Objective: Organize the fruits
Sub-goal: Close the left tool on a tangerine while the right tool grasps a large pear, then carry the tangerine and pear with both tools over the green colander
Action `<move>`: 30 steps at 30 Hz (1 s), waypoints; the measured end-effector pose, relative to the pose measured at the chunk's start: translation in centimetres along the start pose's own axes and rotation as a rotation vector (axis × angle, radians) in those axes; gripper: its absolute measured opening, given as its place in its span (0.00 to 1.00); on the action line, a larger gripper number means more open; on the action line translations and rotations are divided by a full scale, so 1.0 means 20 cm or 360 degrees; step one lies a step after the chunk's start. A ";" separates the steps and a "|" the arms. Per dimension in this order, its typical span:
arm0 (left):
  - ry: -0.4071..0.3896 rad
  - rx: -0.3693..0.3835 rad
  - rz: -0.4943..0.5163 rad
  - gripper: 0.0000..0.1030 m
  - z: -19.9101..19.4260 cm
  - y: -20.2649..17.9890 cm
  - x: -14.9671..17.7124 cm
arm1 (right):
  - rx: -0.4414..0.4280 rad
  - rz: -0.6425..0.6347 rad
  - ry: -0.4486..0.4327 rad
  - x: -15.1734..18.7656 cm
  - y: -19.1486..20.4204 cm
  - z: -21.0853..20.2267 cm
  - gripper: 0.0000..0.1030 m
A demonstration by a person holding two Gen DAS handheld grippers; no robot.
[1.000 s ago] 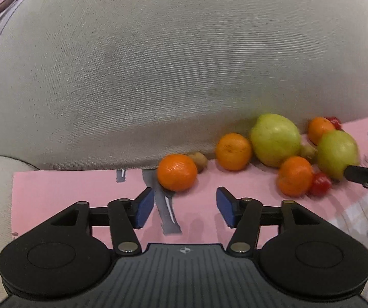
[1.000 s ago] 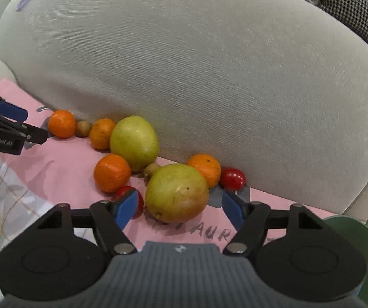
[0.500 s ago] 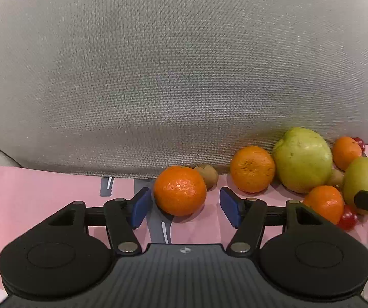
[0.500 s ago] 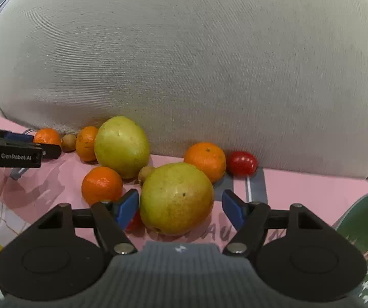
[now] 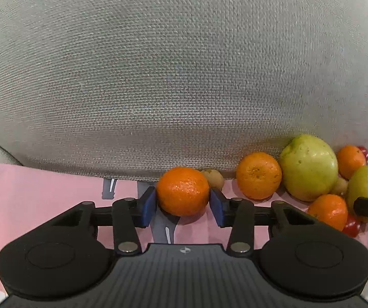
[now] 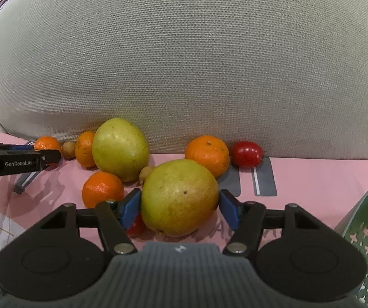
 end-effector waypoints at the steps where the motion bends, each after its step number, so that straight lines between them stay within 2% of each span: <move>1: -0.0006 0.0000 -0.0006 0.49 -0.04 0.03 -0.01 | 0.0001 0.0000 0.0000 0.00 0.00 0.00 0.61; 8: 0.0004 0.0040 -0.0044 0.49 -0.25 0.04 0.02 | 0.0023 -0.0040 0.0004 0.01 0.01 -0.06 0.61; 15: -0.0009 0.0105 -0.0045 0.49 -0.48 0.06 0.07 | 0.0000 -0.0070 -0.0042 0.02 0.06 -0.24 0.61; 21: -0.0063 0.0177 -0.0024 0.49 -0.72 -0.03 0.05 | -0.0043 -0.0093 -0.0102 0.07 0.08 -0.45 0.61; 30: -0.0160 0.0307 0.0033 0.49 -1.07 -0.28 0.09 | -0.0079 -0.0131 -0.0198 0.17 0.01 -0.83 0.61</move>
Point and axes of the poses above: each gripper's, at about its wrist camera, not at the fingertips, and z roughly the way its jaws point, y to its left, x to its underside, the point moved 1 cm from there along z, roughly the way its jaws point, and after that the axes turned 8 degrees about -x, right-handed, at the moved point
